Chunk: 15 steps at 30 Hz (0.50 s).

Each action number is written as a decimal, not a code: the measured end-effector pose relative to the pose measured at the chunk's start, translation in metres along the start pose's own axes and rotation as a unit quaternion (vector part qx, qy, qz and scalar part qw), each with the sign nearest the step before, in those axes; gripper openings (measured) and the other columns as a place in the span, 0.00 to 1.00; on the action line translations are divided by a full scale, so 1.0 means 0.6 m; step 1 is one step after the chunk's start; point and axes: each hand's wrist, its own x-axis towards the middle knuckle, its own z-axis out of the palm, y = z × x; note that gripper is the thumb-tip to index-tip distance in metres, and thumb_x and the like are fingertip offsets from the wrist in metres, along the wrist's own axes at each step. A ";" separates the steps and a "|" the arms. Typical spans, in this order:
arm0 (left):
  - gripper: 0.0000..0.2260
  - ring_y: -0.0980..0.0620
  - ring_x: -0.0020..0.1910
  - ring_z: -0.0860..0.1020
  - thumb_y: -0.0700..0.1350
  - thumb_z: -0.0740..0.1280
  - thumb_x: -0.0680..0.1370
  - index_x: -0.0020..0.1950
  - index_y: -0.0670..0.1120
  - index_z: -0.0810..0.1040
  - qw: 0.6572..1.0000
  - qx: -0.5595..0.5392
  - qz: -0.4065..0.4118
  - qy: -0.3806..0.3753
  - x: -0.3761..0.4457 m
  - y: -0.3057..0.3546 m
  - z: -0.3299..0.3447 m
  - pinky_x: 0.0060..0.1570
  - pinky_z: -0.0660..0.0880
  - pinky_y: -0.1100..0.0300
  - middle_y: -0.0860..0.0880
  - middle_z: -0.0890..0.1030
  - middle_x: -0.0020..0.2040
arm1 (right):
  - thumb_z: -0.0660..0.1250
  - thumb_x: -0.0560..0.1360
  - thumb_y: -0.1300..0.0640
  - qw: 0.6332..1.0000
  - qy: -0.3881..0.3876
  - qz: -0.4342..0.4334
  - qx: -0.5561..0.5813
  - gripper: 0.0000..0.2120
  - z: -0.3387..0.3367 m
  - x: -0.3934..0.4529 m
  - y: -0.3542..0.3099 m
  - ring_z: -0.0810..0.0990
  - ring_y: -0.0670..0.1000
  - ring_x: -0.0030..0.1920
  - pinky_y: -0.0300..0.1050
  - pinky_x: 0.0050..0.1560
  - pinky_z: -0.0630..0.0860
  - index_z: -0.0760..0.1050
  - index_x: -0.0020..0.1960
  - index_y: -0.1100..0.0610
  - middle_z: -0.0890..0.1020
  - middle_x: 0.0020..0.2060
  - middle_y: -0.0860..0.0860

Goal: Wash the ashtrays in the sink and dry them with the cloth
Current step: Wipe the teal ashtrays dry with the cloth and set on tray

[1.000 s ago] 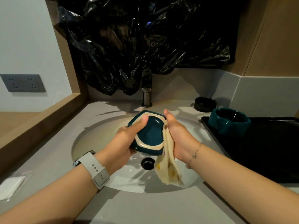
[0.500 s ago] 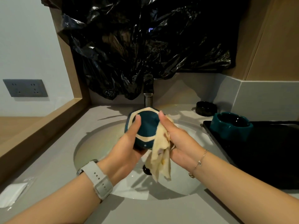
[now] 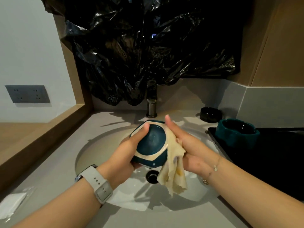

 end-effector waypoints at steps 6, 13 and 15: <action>0.20 0.46 0.45 0.86 0.60 0.70 0.73 0.58 0.48 0.82 0.996 -0.080 -0.036 0.015 0.005 0.002 0.004 0.45 0.80 0.52 0.46 0.87 0.50 | 0.78 0.65 0.48 0.987 -0.109 0.048 0.111 0.36 -0.005 -0.013 -0.002 0.75 0.60 0.66 0.58 0.69 0.68 0.72 0.68 0.62 0.76 0.66 0.60; 0.19 0.43 0.35 0.85 0.58 0.72 0.73 0.51 0.43 0.82 0.989 -0.125 -0.073 -0.025 0.014 -0.006 0.004 0.37 0.80 0.53 0.41 0.86 0.44 | 0.79 0.65 0.47 0.993 -0.079 -0.013 0.088 0.36 0.001 -0.005 0.007 0.74 0.61 0.67 0.59 0.70 0.66 0.74 0.67 0.62 0.75 0.66 0.61; 0.21 0.44 0.40 0.86 0.62 0.70 0.73 0.53 0.45 0.82 0.996 -0.067 -0.051 -0.029 0.013 -0.009 0.004 0.43 0.82 0.49 0.42 0.87 0.45 | 0.70 0.70 0.39 0.996 -0.039 -0.028 0.078 0.34 0.004 -0.005 0.007 0.76 0.63 0.64 0.61 0.69 0.66 0.76 0.65 0.63 0.77 0.63 0.63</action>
